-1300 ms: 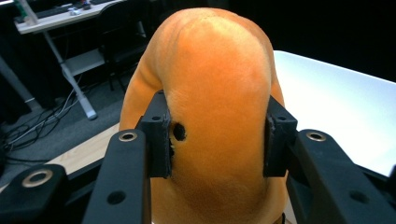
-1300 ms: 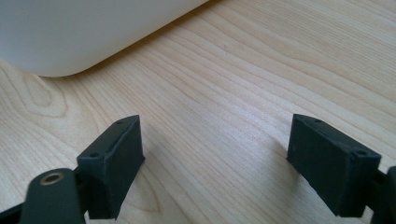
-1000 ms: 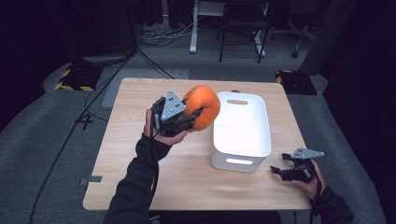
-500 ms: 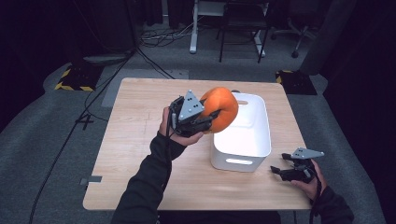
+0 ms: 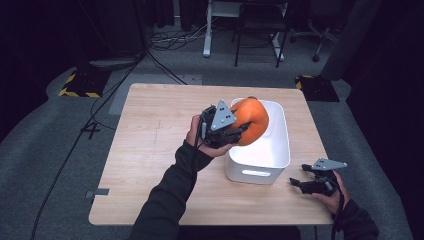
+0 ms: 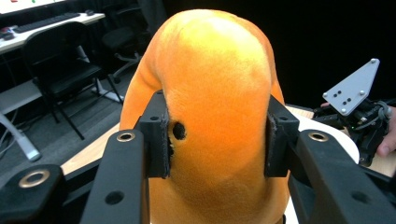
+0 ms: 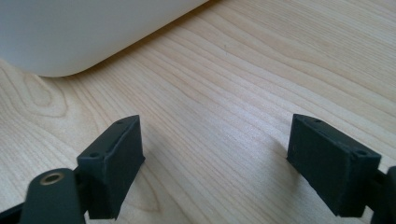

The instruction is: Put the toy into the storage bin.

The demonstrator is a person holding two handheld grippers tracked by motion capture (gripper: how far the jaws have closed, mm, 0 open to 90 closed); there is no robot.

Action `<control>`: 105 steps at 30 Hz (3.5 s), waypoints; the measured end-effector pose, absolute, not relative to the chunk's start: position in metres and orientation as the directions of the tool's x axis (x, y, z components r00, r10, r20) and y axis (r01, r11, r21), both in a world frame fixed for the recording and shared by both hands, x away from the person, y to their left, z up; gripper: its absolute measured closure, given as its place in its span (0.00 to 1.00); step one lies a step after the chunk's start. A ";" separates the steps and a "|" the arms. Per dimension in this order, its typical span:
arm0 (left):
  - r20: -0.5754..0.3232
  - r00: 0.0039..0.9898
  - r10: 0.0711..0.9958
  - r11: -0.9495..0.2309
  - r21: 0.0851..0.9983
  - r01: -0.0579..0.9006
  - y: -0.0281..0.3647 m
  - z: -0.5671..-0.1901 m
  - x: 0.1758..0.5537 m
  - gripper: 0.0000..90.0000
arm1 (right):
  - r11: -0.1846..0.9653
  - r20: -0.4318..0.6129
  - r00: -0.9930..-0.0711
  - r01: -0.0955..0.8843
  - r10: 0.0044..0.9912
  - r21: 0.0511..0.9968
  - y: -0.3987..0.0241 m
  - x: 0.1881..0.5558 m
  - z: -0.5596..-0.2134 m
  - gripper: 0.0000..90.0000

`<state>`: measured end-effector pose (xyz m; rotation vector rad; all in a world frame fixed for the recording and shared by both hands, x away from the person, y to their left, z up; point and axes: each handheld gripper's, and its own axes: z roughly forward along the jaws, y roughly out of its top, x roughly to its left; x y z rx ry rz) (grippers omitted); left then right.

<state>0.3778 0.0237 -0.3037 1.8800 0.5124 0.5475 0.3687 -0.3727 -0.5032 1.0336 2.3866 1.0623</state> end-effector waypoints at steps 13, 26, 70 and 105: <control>0.128 0.822 0.554 -0.375 0.921 0.109 -0.007 -0.323 0.388 0.61 | 0.459 -0.007 -0.682 0.484 0.731 0.745 -0.373 0.369 -0.503 0.20; 0.125 0.825 0.551 -0.423 0.894 0.147 -0.013 -0.342 0.401 0.60 | 0.459 -0.007 -0.682 0.484 0.731 0.745 -0.373 0.369 -0.503 0.20; 0.079 0.871 0.485 -0.605 0.749 0.269 -0.026 -0.375 0.413 0.51 | 0.459 -0.006 -0.683 0.484 0.730 0.745 -0.373 0.369 -0.503 0.20; 0.035 0.878 0.478 -0.697 0.623 0.354 -0.032 -0.381 0.424 0.38 | 0.459 -0.006 -0.683 0.484 0.730 0.745 -0.373 0.369 -0.503 0.20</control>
